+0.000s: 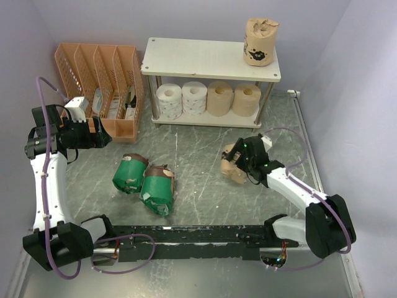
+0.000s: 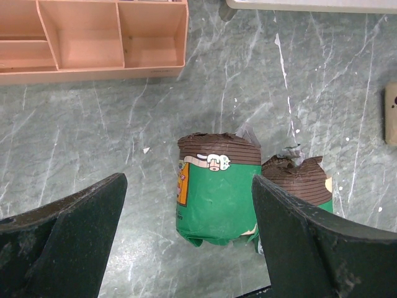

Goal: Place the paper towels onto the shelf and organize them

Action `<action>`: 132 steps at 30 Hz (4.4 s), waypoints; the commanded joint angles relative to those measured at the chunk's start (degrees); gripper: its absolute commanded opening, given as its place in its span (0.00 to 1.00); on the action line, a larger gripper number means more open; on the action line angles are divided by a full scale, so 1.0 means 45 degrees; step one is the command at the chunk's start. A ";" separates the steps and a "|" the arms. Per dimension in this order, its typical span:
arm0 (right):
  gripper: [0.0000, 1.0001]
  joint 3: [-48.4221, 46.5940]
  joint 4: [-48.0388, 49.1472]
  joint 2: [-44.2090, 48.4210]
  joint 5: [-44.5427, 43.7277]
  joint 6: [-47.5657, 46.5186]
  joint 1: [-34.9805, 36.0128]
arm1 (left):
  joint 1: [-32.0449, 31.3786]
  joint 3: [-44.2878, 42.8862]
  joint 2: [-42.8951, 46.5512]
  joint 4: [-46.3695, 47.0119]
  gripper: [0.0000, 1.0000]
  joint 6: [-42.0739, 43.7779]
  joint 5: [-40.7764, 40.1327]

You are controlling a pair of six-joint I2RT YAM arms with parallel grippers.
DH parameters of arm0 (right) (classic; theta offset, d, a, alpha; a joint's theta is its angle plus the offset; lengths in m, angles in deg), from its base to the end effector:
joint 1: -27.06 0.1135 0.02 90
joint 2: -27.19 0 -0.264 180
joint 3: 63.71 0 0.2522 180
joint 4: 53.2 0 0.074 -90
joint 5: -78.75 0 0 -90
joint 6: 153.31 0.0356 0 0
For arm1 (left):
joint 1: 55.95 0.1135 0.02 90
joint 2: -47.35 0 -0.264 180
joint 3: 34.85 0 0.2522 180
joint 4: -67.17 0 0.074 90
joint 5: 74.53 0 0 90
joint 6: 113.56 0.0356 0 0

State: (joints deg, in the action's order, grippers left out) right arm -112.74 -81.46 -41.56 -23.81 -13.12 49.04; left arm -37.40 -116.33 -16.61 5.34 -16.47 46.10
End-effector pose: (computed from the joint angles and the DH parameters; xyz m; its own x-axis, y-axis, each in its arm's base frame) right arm 0.2204 0.0806 0.1937 -0.6180 0.5591 -0.5527 0.3817 0.8280 0.4108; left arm 0.2138 0.0526 0.3535 -0.6483 -0.1055 -0.7540 0.1531 0.9521 -0.2649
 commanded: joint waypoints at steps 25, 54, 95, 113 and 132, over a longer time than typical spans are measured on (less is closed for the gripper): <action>1.00 -0.4691 -0.1425 -0.1839 -0.1075 -0.9878 0.6151 | 0.0057 -0.0012 -0.0256 0.0275 0.93 0.0006 -0.0775; 0.78 -0.3586 0.2183 -0.2569 0.4350 -1.7798 0.6501 | 0.0046 0.0040 -0.0242 0.0378 0.94 -0.0033 -0.1230; 0.00 -0.5685 0.1537 -0.6079 0.4604 -1.5621 0.6761 | 0.0057 -0.0075 -0.0375 0.0314 0.94 -0.0052 -0.1342; 0.00 -0.8971 -0.1195 -0.5769 0.3276 -0.5322 0.6237 | 0.0054 -0.0134 -0.0371 0.0272 0.93 -0.0053 -0.1150; 0.00 -0.8263 0.2297 -0.2859 0.6982 0.4174 0.2557 | 0.0042 -0.0205 -0.0319 0.0131 0.94 -0.0038 -0.1162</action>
State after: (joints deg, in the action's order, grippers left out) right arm -145.88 -76.76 -61.77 10.64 -4.39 59.75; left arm -37.40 -116.31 -18.65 5.55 -16.49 40.03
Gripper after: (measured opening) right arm 0.050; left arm 0.936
